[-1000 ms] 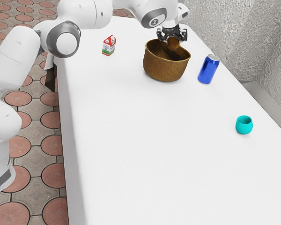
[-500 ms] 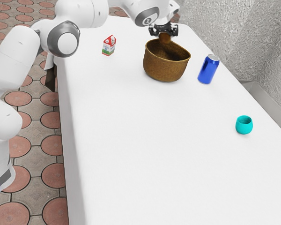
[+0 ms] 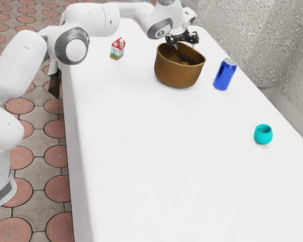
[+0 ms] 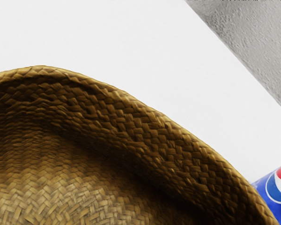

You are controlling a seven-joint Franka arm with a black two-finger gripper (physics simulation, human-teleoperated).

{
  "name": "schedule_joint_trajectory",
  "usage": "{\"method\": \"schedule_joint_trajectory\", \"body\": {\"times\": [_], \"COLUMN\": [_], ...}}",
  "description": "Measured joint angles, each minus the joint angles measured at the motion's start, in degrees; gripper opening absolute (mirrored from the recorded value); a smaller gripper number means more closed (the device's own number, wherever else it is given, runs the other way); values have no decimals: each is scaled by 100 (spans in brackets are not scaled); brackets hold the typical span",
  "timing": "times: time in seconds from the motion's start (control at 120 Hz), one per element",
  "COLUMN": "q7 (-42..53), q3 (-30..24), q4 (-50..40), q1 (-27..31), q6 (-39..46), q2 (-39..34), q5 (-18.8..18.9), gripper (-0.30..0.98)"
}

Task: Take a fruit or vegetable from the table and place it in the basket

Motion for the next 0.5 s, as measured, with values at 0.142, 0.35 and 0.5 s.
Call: {"method": "schedule_joint_trajectory", "body": {"times": [0.142,0.35,0.5], "q7": [44,97,1061], "q3": [-4,21,-652], "q4": [-6,-451,-1360], "q1": [-12,-657,-1447], "q6": [131,271,-680], "q2": [32,-12,-901], "q5": [-25,-700,-211], "gripper": [65,74,66]}}
